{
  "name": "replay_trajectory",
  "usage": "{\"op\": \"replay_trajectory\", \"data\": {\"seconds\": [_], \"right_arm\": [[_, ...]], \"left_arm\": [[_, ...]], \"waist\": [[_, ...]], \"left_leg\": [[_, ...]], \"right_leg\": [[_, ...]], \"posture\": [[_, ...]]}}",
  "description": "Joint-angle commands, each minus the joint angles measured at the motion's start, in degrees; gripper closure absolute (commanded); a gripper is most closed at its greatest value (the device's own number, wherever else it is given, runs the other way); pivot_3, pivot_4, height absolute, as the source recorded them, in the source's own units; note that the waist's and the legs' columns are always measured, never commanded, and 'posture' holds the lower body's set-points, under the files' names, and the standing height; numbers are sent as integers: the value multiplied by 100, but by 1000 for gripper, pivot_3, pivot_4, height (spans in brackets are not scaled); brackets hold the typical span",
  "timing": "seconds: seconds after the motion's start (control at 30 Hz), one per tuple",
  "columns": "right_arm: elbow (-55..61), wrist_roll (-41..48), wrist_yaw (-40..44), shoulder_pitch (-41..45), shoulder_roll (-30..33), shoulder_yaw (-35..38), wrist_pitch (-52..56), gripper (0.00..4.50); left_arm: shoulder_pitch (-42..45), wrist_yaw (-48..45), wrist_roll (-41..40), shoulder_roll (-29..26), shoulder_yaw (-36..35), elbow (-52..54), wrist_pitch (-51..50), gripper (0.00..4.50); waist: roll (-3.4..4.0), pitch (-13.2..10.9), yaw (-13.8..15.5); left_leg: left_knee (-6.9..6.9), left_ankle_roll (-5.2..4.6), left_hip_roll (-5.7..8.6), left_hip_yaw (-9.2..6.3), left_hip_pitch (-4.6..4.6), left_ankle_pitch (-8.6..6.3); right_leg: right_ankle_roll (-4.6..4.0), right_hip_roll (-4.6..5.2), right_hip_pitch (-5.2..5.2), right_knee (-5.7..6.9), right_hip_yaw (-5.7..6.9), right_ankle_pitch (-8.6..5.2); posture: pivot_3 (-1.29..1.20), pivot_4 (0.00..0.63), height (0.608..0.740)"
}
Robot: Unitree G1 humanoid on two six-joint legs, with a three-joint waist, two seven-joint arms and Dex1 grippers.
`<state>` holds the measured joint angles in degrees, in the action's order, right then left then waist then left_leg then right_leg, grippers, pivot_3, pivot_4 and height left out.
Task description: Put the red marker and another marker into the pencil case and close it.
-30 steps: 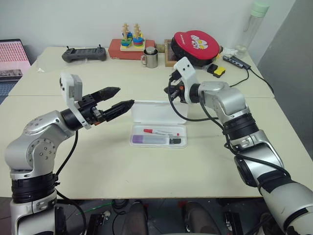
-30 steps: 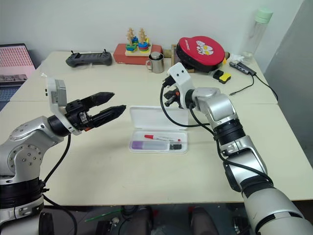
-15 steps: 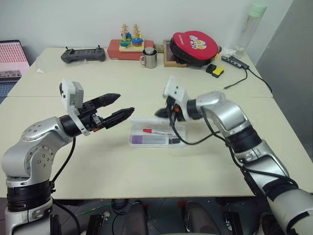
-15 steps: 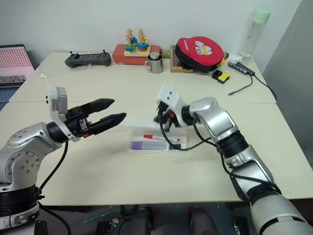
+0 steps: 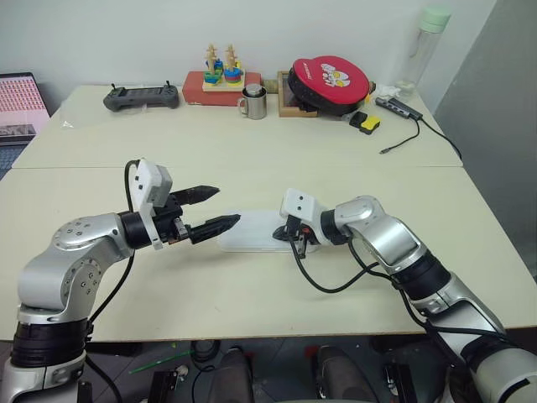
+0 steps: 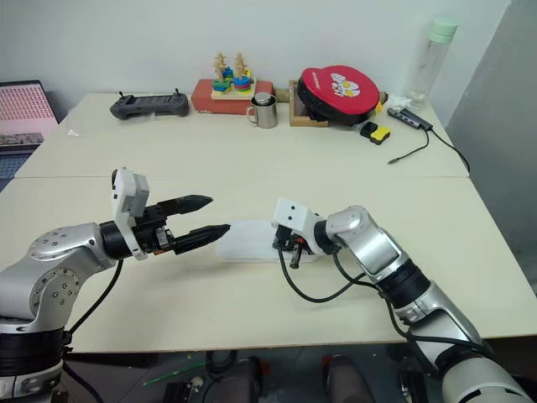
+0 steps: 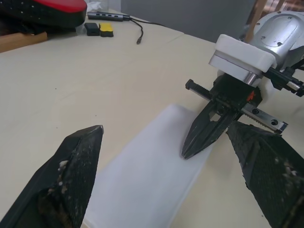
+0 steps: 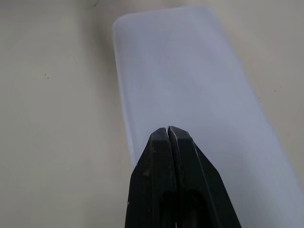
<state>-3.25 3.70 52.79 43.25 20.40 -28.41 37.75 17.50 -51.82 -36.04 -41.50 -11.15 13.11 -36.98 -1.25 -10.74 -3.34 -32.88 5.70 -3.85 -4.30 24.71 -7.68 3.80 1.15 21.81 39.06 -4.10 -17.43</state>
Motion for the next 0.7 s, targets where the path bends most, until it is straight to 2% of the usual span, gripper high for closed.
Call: {"op": "replay_trajectory", "data": {"seconds": [0.03,0.1,0.17,0.23,0.33,0.43,0.57,0.6,0.63,0.7], "right_arm": [[425,550,-282,-499,-279,806,-27,4489],[724,821,-484,-744,-381,1352,-108,4489],[1042,1114,-531,-1014,-322,1785,-27,4210],[1128,1177,-627,-1080,-299,1894,82,3869],[1068,1005,-1420,-1366,-151,2642,-12,3005],[1344,1176,-1619,-2031,-27,3149,-108,2409],[1414,1351,-2087,-2491,-102,3762,-257,1547],[1448,1408,-2145,-2557,-114,3867,-273,1162],[1467,1384,-2220,-2614,-108,3907,-297,1008],[1561,1413,-2259,-2695,-108,3866,-301,406]], "left_arm": [[205,585,277,306,41,-194,155,0],[223,816,436,449,26,-410,232,0],[244,1062,569,636,-57,-717,403,0],[269,1131,631,693,-115,-918,494,0],[282,1521,1003,800,-86,-1259,794,0],[78,1521,1212,729,-19,-1356,895,0],[-79,1573,1413,622,-121,-1622,1090,0],[-113,1576,1457,590,-138,-1686,1115,0],[-156,1563,1474,565,-174,-1713,1138,0],[-225,1500,1528,517,-173,-1732,1237,0]], "waist": [[-6,4,9],[-6,3,12],[-5,1,21],[-6,1,45],[-6,1,54],[-7,1,118],[-5,0,134],[-5,0,120],[-5,0,109],[-5,0,90]], "left_leg": [[-1,0,0,-3,0,1],[-5,0,2,-3,4,2],[-8,0,2,-2,12,2],[-4,1,3,-2,14,2],[2,1,2,-2,17,2],[6,1,4,-1,17,1],[10,4,6,4,18,-2],[11,3,4,4,19,-1],[10,3,4,4,19,-1],[9,3,3,4,18,-1]], "right_leg": [[0,0,-2,1,2,1],[10,0,-3,0,0,7],[32,0,4,-2,-2,19],[26,1,0,-6,0,16],[21,0,5,-8,1,13],[17,2,6,-9,1,11],[9,5,11,-10,-1,6],[9,4,18,-6,-2,6],[10,3,18,-4,-3,6],[15,3,18,-3,-4,9]], "posture": [[0,150,740],[0,150,740],[0,150,740],[0,150,740],[0,150,740],[0,150,740],[0,150,740],[0,150,740],[0,150,740],[0,150,740]]}}
